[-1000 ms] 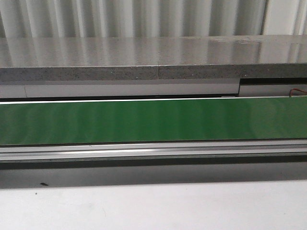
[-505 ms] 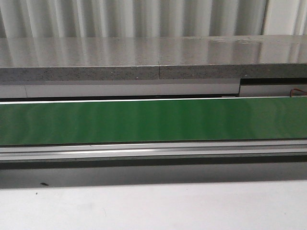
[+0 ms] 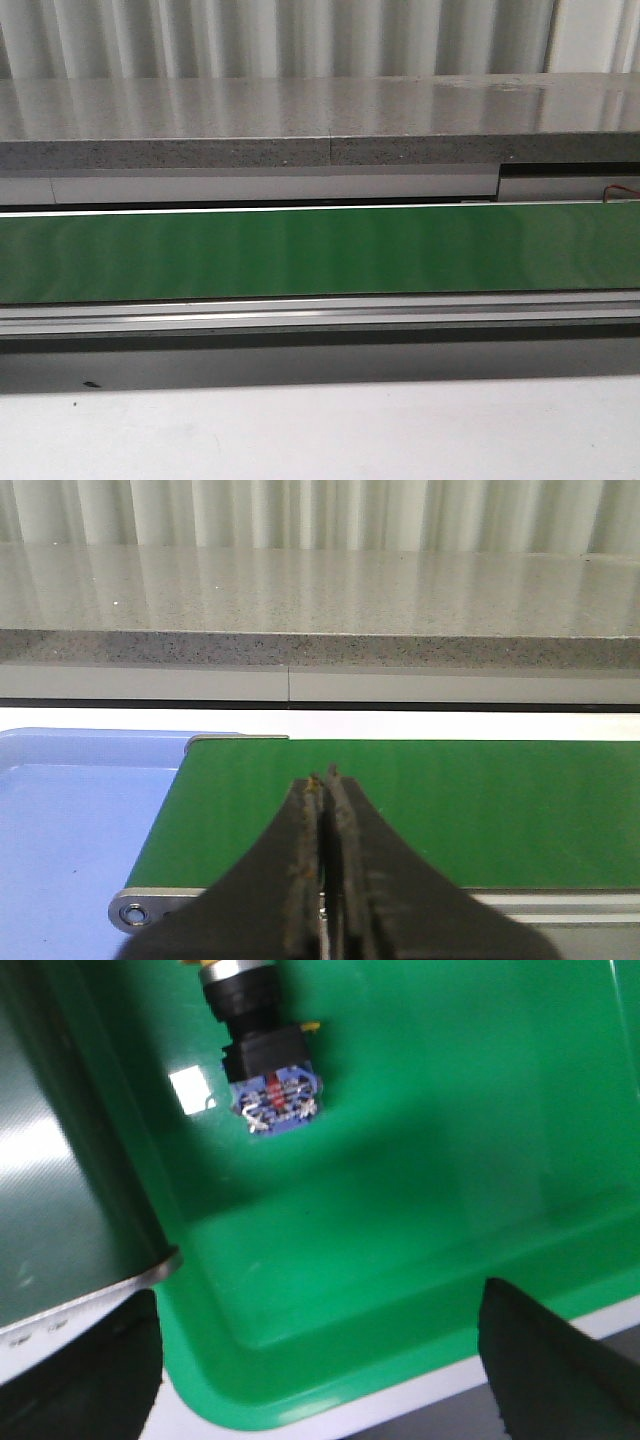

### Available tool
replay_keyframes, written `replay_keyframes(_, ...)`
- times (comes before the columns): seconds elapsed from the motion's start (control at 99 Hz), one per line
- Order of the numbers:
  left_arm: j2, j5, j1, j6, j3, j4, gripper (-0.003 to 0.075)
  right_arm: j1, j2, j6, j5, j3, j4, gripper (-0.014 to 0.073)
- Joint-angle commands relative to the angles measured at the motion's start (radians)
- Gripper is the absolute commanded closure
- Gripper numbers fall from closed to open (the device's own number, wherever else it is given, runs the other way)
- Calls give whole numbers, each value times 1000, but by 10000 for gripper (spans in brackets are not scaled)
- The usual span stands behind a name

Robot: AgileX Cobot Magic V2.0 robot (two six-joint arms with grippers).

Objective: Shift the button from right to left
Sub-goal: 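Close the right gripper on the button's blue contact block and lift, then set the button on the belt end beside the green tray, open right gripper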

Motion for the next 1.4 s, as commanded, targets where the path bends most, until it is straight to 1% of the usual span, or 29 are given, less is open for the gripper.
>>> replay_keyframes(0.0, -32, -75, -6, -12, 39, -2, 741, -8, 24, -19, -38, -56, -14, -38)
replay_keyframes(0.222, -32, -75, -6, -12, 39, -2, 741, -8, 147, -29, -37, -124, -13, -38)
replay_keyframes(0.565, -32, -75, -6, -12, 39, -2, 741, -8, 259, -54, -83, -128, -12, -36)
replay_keyframes(0.616, -32, -75, -6, -12, 39, -2, 741, -8, 268, -54, -92, -128, -12, -14)
replay_keyframes(0.666, -32, -75, -6, -12, 39, -2, 741, -8, 275, -54, -101, -128, -8, 38)
replay_keyframes(0.737, -32, -75, -6, -12, 39, -2, 741, -8, 279, -54, -111, -128, -6, 155)
replay_keyframes(0.787, -32, -75, -6, -12, 39, -2, 741, -8, 279, -54, -117, -128, -5, 258)
replay_keyframes(0.838, -32, -75, -6, -12, 39, -2, 741, -8, 279, -61, -122, -128, -5, 332)
replay_keyframes(0.888, -32, -75, -6, -12, 39, -2, 741, -8, 279, -63, -124, -128, -5, 375)
replay_keyframes(1.151, -32, -75, -6, -12, 39, -2, 741, -6, 251, -63, -112, -128, -5, 378)
replay_keyframes(1.312, -32, -75, -6, -12, 39, -2, 741, -4, 167, -62, -87, -128, -3, 378)
replay_keyframes(1.393, -32, -75, -6, -12, 39, -2, 741, -2, 109, -62, -76, -128, 20, 378)
